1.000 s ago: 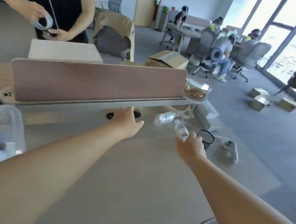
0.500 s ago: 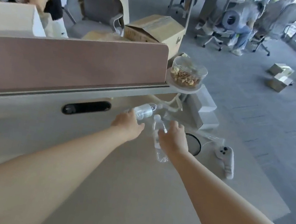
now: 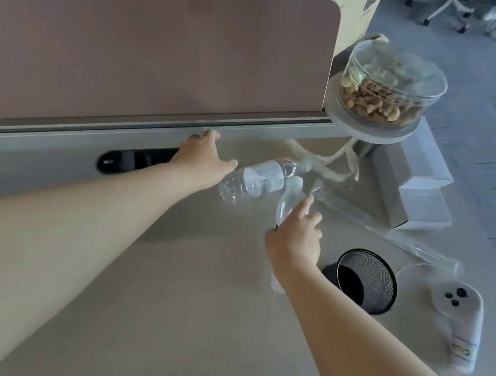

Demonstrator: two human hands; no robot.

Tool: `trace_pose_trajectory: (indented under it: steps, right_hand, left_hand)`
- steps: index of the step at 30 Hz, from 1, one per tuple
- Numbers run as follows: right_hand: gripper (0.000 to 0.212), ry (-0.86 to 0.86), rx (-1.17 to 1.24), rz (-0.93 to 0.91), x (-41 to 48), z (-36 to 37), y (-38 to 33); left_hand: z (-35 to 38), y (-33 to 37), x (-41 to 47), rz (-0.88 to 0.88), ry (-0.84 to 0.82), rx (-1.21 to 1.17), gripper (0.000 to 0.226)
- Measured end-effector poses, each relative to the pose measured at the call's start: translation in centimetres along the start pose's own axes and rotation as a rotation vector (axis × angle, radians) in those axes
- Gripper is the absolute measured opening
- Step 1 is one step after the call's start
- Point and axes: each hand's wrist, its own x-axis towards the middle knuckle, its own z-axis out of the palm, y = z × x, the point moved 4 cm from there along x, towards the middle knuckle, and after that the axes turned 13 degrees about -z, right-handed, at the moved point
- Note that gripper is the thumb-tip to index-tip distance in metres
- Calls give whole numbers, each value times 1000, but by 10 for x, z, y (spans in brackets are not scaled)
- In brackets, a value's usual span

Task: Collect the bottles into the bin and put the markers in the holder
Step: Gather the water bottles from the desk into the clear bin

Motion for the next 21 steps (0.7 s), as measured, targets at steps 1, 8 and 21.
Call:
trace_pose_trajectory:
  steps: [1, 8, 21]
  right_hand:
    - [90, 38, 70, -16, 3, -11, -1]
    - [87, 215, 241, -38, 4, -79, 15]
    - [81, 298, 312, -104, -76, -126, -86]
  left_hand:
    - [13, 11, 5, 30, -28, 15, 73]
    - [99, 25, 5, 36, -166, 246, 77]
    - [-58, -30, -61, 85, 21, -52, 51]
